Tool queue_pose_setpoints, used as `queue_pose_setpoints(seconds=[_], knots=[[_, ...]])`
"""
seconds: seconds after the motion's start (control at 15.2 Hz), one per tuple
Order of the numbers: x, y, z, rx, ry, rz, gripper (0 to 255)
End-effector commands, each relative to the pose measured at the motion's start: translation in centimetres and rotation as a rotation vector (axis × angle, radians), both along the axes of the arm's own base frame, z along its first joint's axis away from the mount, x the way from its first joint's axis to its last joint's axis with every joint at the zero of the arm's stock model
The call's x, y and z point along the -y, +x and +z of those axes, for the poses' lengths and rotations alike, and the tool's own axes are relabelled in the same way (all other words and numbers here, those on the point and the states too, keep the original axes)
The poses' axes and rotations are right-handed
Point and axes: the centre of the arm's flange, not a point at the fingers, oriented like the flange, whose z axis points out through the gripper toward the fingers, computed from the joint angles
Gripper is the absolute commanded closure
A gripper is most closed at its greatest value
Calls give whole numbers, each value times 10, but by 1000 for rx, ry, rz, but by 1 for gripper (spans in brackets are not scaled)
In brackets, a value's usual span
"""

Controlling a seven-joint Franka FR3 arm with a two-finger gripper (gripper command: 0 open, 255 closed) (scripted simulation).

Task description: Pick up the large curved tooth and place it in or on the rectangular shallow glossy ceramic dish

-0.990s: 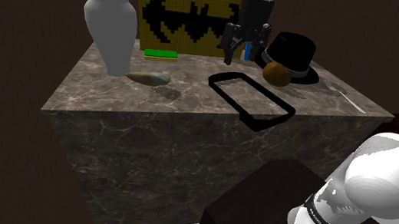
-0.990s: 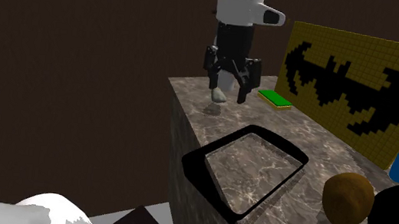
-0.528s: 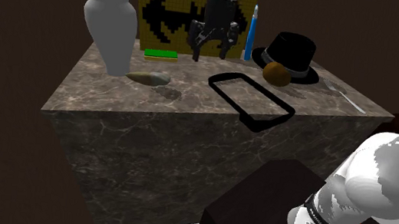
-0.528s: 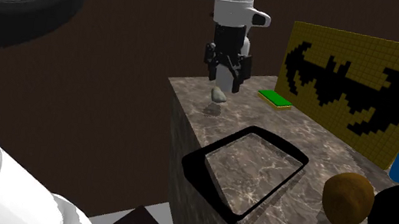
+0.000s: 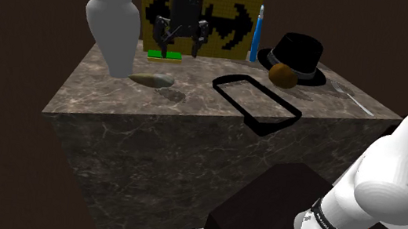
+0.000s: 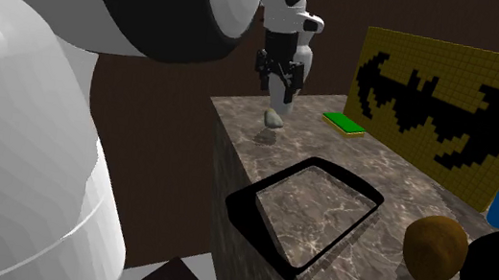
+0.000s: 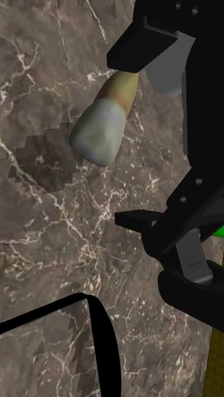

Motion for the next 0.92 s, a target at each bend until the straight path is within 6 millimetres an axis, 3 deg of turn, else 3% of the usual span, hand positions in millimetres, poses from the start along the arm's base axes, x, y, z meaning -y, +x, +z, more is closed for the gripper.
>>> queue_pose_setpoints(seconds=[0.0, 0.4, 0.86], knots=[[-3, 6, -7, 3, 2, -3, 0], [-4, 9, -37, 3, 2, -3, 0], [-4, 9, -37, 3, 2, -3, 0]])
